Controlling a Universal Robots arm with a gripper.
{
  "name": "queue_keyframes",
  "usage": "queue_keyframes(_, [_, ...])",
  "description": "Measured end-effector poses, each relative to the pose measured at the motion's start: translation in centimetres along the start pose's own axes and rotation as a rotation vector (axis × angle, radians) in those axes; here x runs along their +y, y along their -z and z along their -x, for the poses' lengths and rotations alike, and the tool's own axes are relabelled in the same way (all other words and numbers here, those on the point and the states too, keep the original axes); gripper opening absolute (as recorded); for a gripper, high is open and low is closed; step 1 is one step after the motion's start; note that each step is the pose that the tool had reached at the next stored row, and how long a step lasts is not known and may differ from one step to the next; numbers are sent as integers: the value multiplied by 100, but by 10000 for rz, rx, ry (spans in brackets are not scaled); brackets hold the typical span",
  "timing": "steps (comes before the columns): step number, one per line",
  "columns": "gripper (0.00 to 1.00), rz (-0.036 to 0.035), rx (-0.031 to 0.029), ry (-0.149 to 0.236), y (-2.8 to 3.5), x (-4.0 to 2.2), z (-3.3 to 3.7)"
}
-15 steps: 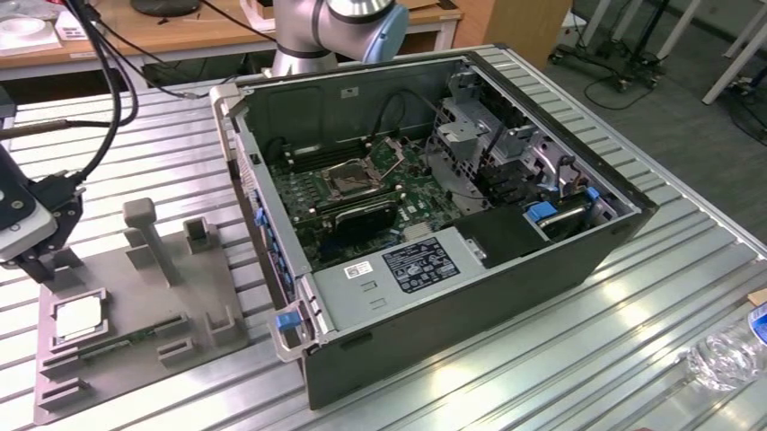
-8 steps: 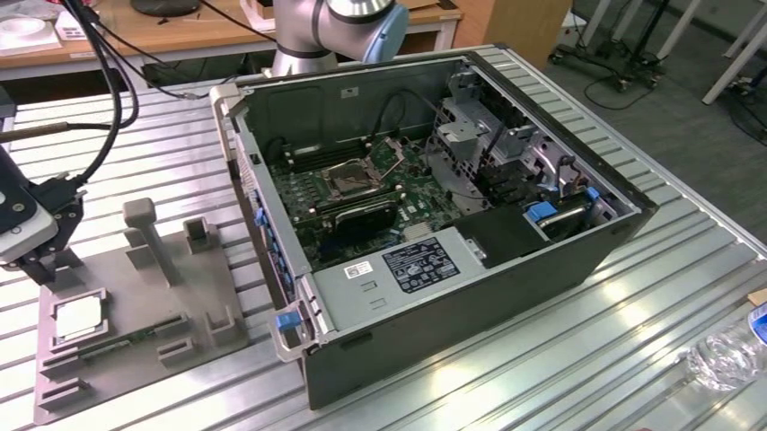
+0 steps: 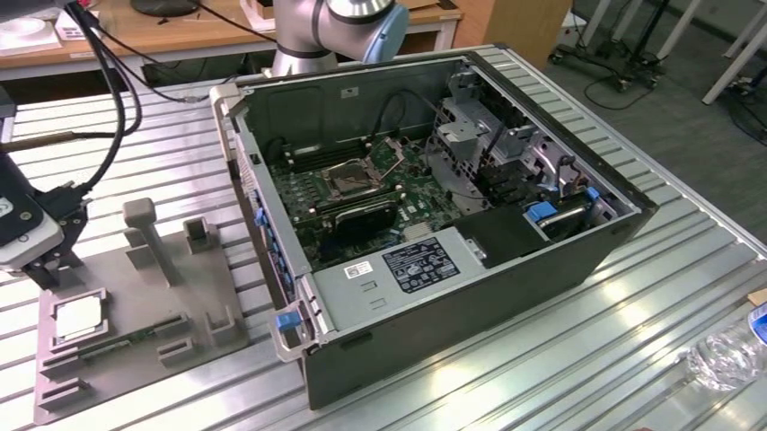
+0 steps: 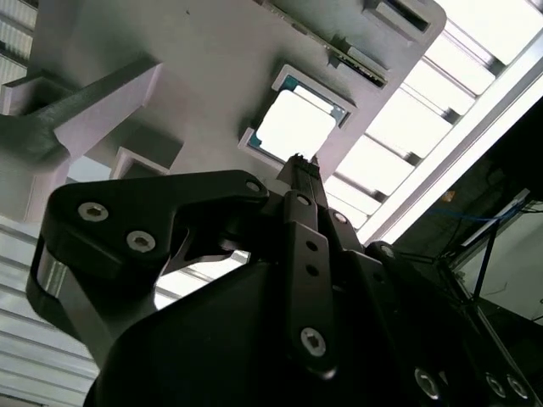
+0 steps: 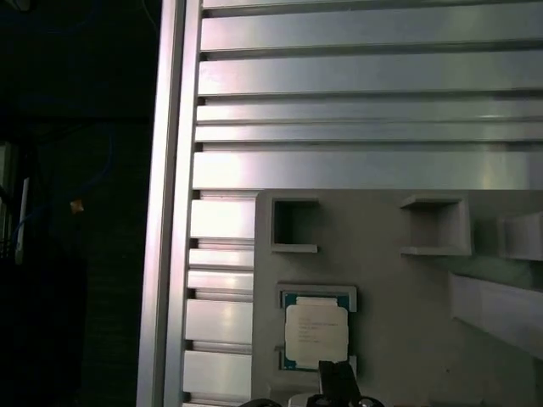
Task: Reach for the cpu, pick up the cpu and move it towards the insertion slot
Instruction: 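Reach for the cpu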
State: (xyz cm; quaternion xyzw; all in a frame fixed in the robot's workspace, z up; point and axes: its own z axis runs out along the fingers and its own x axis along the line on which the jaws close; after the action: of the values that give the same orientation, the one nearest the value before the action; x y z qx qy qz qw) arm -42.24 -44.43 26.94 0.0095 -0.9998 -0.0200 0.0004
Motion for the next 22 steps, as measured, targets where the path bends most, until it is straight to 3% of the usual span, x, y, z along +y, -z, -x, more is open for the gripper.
queue_keyframes(11, [11, 1, -1, 1, -166, -9, -11])
queue_keyframes(16, [11, 0, 0, 1, -211, -11, -30])
queue_keyframes(22, [11, 0, 1, 1, -320, -15, -30])
